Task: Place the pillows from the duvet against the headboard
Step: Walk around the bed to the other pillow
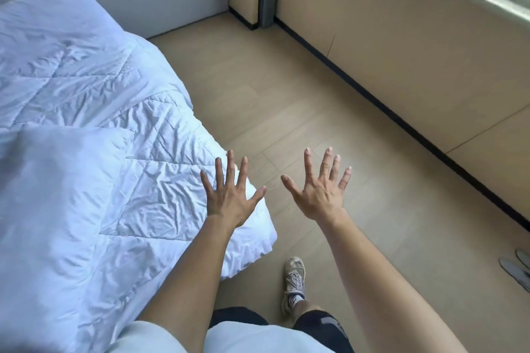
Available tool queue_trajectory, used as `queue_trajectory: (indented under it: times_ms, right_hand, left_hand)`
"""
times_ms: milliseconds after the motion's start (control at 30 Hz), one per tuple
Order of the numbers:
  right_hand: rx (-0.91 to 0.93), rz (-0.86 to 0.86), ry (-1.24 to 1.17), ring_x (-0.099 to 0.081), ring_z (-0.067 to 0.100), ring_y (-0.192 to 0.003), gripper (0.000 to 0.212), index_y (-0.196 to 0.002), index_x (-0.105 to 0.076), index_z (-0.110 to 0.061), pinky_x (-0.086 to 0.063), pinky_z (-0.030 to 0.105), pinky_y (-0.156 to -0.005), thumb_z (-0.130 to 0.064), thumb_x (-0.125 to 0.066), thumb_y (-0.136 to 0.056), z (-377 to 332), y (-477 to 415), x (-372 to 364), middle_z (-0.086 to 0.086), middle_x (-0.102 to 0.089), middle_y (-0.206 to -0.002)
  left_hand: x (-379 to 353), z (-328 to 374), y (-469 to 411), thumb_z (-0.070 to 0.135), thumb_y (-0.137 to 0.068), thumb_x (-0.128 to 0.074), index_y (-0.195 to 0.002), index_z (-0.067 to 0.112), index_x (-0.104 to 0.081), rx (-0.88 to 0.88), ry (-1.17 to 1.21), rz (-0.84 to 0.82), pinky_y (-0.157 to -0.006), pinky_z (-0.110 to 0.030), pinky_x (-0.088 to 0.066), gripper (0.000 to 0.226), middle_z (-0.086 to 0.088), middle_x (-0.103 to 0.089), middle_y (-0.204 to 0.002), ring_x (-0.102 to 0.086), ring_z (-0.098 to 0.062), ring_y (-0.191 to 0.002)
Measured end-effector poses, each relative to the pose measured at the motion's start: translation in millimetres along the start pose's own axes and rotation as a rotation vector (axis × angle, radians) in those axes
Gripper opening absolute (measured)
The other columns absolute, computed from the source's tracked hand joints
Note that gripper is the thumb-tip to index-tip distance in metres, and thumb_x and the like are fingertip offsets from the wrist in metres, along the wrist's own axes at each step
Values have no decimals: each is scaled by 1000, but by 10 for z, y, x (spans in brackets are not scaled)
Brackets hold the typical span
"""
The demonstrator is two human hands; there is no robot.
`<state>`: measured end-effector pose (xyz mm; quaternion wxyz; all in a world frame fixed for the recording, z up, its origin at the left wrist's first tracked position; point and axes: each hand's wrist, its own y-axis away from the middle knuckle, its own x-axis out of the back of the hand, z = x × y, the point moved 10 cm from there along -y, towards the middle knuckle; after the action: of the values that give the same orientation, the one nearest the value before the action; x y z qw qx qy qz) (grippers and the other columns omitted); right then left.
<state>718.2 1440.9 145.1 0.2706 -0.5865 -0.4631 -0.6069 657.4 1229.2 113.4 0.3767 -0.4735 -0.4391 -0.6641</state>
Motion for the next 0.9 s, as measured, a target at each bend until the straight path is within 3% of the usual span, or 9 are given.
queue_trajectory:
  times_ms: [233,400,667,900]
  right_hand:
    - [216,-20,53,22,36,-152,94,-157,17,-38,21,60,-117,-90,-8,-83,-116,-977,300,16,24,-165]
    - [372,-54,116,21,36,-153,94,-157,17,-38,18,61,-118,-89,-9,-83,-540,-1502,404,16,23,-165]
    - [688,-47,197,16,37,-154,94,-158,12,-38,16,61,-118,-90,-11,-83,-1906,-2259,474,16,21,-166]
    - [973,-80,272,13,38,-154,93,-159,11,-38,15,62,-118,-89,-14,-84,-3401,-2502,433,17,18,-166]
  left_hand:
    - [191,131,-525,80,-87,-6,-158,31,18,220,59,48,-119,-66,8,89,-1,33,-164,21,-30,-154]
    - [254,-151,-745,80,-88,-10,-159,31,14,386,75,78,-120,-65,8,90,-2,28,-166,17,-30,-155]
    - [308,-1111,-1069,80,-82,3,-160,30,8,697,176,158,-119,-65,7,94,-3,27,-166,13,-31,-155]
    - [444,-2137,-973,81,-86,-5,-161,29,2,974,269,248,-119,-67,3,92,-4,19,-169,7,-33,-156]
